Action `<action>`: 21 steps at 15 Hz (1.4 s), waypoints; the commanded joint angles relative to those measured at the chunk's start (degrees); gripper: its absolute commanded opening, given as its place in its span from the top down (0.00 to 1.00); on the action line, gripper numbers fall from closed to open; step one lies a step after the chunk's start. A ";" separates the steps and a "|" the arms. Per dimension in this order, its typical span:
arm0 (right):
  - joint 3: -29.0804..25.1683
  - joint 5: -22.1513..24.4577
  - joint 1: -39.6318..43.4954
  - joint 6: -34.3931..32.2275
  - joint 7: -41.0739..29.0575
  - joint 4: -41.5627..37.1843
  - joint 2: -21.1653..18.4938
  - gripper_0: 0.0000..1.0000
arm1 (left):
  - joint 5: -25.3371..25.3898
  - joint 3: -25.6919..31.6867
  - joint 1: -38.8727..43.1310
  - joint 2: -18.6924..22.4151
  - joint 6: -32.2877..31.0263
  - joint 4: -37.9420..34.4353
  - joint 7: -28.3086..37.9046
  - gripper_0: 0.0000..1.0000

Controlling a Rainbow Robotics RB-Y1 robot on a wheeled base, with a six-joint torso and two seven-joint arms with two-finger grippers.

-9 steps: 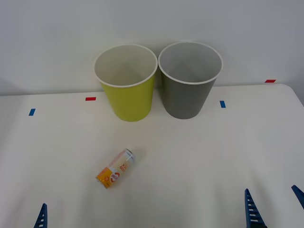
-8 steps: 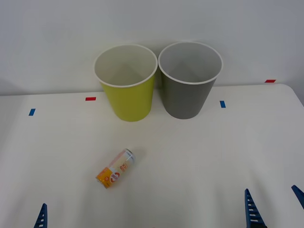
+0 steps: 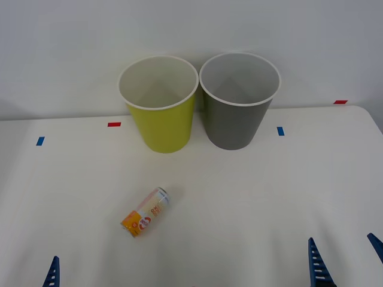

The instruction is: Put cans in the gray bin and PET bottles in the light green bin.

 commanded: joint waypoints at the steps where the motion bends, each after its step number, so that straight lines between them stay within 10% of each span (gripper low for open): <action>1: 0.00 0.00 0.00 0.00 0.00 0.00 0.00 0.00 | 0.00 0.00 0.00 0.00 0.00 0.00 0.00 0.00; 21: 0.00 0.00 0.00 0.00 0.00 0.00 0.00 0.00 | 0.00 0.00 0.00 0.00 0.00 0.00 0.00 0.00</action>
